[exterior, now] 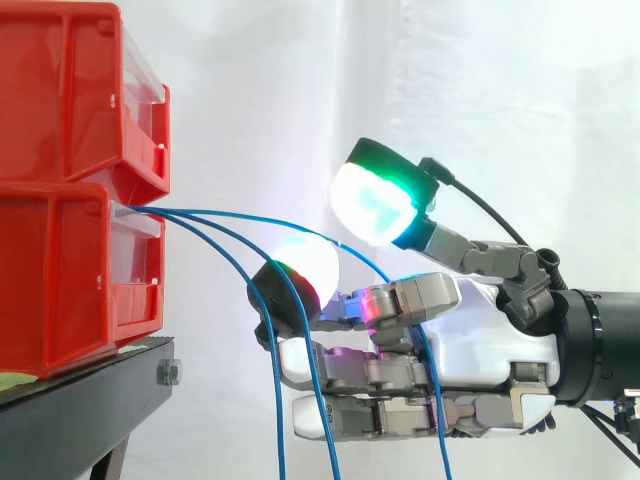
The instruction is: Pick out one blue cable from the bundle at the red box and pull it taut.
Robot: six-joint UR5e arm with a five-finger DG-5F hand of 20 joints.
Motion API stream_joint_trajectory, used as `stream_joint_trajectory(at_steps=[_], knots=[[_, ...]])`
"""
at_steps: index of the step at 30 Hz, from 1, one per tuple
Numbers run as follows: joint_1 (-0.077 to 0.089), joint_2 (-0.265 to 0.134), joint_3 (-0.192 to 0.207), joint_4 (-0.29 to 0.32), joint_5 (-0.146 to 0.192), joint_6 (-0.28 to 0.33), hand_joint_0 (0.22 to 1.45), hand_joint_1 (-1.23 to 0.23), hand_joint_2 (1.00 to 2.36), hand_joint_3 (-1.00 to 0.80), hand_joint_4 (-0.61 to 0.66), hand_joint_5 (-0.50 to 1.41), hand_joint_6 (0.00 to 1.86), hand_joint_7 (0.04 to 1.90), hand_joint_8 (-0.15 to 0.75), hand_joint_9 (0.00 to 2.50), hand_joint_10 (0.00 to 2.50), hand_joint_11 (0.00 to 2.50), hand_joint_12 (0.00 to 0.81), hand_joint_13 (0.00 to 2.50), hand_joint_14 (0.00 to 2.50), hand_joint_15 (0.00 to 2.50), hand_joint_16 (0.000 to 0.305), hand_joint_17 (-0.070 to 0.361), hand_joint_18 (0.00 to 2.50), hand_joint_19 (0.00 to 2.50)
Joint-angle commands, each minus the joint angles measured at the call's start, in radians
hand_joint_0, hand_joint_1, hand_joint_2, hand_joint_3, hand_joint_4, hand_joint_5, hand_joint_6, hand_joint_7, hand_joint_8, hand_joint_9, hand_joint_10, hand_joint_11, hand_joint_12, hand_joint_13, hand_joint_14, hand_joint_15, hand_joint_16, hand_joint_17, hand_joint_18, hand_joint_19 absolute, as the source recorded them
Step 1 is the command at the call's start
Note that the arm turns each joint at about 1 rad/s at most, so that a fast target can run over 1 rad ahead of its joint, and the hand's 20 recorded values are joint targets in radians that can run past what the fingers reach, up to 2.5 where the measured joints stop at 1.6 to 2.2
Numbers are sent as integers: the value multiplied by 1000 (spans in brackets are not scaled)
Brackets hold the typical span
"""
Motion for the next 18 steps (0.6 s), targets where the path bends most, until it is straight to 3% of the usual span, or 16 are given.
stream_joint_trajectory(at_steps=[1,10,18], knots=[[0,0,0,0,3,0,595,-673,1009,-401,93,-271,820,808,204,1297,141,1678,129,731,15,434,7,16,403,491],[-5,0,-1,0,3,-9,541,-580,1000,-500,110,-269,816,802,215,1293,81,1652,139,728,14,429,9,19,394,497],[-18,0,-1,4,3,-72,551,-548,1000,-500,100,-266,811,811,209,1310,61,1664,132,731,16,429,8,18,392,497]])
